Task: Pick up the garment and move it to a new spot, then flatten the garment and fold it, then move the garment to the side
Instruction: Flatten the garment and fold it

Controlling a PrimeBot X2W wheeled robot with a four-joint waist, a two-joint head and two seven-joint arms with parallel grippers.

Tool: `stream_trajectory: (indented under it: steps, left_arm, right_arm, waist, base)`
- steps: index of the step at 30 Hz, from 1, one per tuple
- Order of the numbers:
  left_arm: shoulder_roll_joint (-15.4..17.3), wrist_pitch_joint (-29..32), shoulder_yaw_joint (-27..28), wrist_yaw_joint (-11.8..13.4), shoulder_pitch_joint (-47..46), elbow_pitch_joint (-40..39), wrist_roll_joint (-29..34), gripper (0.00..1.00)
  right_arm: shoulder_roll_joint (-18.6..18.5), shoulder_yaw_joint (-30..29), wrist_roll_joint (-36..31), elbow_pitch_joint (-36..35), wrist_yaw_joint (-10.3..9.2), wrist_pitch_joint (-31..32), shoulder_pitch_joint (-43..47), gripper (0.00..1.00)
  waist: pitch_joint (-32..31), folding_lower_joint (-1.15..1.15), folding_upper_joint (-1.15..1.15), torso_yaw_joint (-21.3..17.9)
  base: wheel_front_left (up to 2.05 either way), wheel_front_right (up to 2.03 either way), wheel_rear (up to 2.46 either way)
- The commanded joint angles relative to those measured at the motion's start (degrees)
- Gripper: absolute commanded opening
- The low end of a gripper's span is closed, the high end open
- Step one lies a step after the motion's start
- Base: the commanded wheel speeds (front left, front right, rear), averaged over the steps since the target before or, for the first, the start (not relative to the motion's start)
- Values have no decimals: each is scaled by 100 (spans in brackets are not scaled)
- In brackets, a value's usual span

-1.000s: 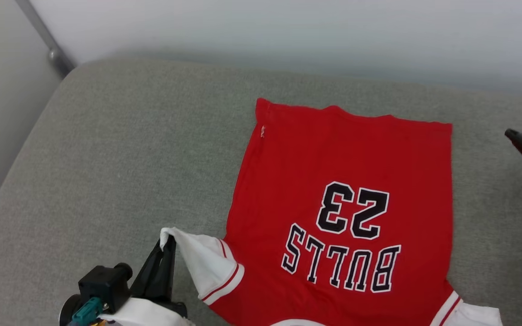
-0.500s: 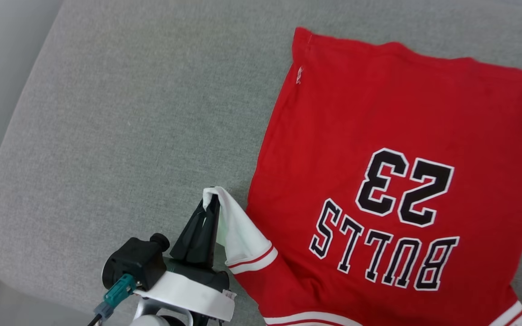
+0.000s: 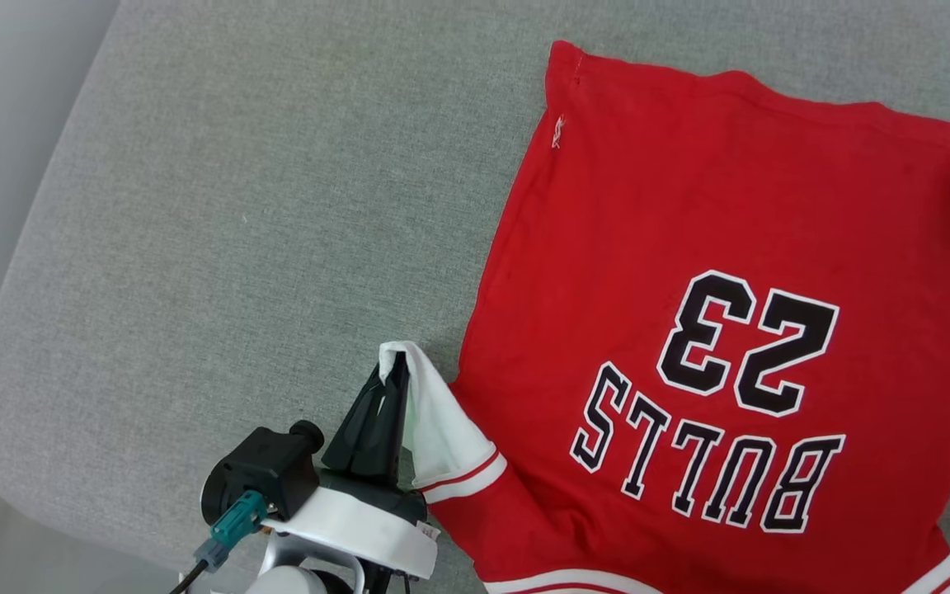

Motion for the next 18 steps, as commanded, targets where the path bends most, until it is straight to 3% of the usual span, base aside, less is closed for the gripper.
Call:
stream_trajectory:
  steps: [1, 10, 18]
  left_arm:
    - [17, -18, 9, -2, -22, 35, -11, 0]
    - [182, 158, 131, 120, 403, 465, -220, 0]
    - [500, 388, 373, 401, 1141, 483, -427, 0]
  right_arm:
    - [2, 81, -30, 2, -1, -56, 146, 0]
    - [-404, 616, 64, -269, -2, -663, 425, 0]
    - [-786, 863, 486, -592, -2, -703, 1574, 0]
  waist:
    - [-101, -1, 0, -28]
    - [-1128, -1, 0, -325]
    - [-2368, -1, 0, -766]
  base:
    - [0, 0, 0]
    - [0, 0, 0]
    - [0, 0, 0]
